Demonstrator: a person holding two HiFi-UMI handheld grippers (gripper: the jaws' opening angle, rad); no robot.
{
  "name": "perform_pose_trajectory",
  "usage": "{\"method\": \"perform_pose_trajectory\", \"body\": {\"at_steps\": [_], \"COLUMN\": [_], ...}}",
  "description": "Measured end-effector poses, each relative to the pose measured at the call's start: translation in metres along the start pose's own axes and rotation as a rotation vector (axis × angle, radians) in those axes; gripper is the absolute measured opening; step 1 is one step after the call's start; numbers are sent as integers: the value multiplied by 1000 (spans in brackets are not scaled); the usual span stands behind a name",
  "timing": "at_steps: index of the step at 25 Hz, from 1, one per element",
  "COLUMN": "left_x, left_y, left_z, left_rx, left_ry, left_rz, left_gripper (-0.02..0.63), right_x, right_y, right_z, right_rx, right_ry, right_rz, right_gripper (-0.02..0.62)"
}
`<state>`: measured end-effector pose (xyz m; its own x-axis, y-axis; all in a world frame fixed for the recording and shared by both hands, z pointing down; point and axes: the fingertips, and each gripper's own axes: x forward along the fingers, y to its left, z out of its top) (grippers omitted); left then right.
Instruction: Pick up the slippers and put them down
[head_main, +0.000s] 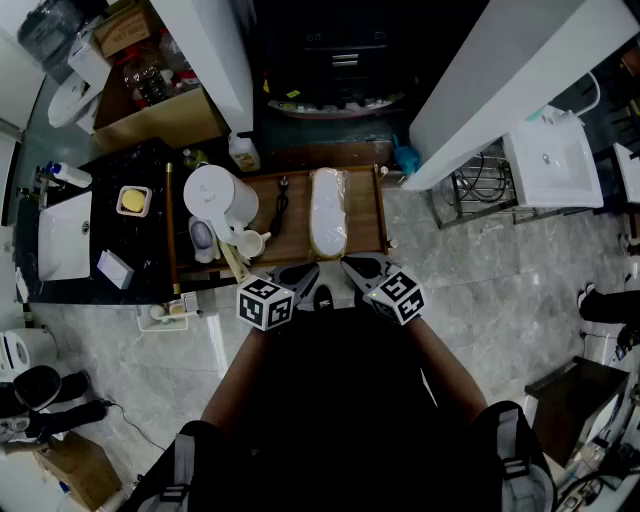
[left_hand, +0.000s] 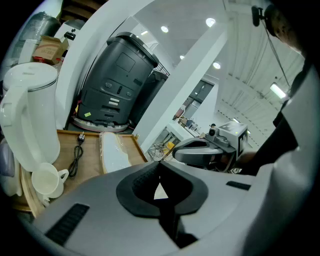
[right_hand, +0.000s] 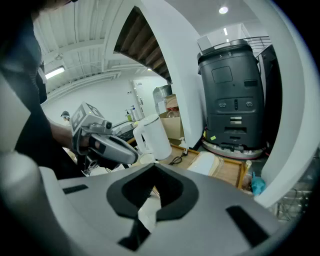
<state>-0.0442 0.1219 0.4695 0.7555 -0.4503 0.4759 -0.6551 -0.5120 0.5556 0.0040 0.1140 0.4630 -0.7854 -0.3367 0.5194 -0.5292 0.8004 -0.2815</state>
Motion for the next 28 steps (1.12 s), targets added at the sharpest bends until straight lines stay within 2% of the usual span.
{"method": "perform_pose_trajectory", "body": {"at_steps": [12,28], "left_x": [3,13], "left_y": [1,6], "left_z": [0,-11], "left_rx": [-4,-73], "left_ry": [6,27], "left_rz": [-4,-6], "left_gripper": [12,12], "right_x": [2,13], "right_y": [-3,-10], "right_z": [0,-16], "right_rx": [0,13], "right_ry": [2,53], "right_rz": [0,22], "right_gripper": [6,8]}}
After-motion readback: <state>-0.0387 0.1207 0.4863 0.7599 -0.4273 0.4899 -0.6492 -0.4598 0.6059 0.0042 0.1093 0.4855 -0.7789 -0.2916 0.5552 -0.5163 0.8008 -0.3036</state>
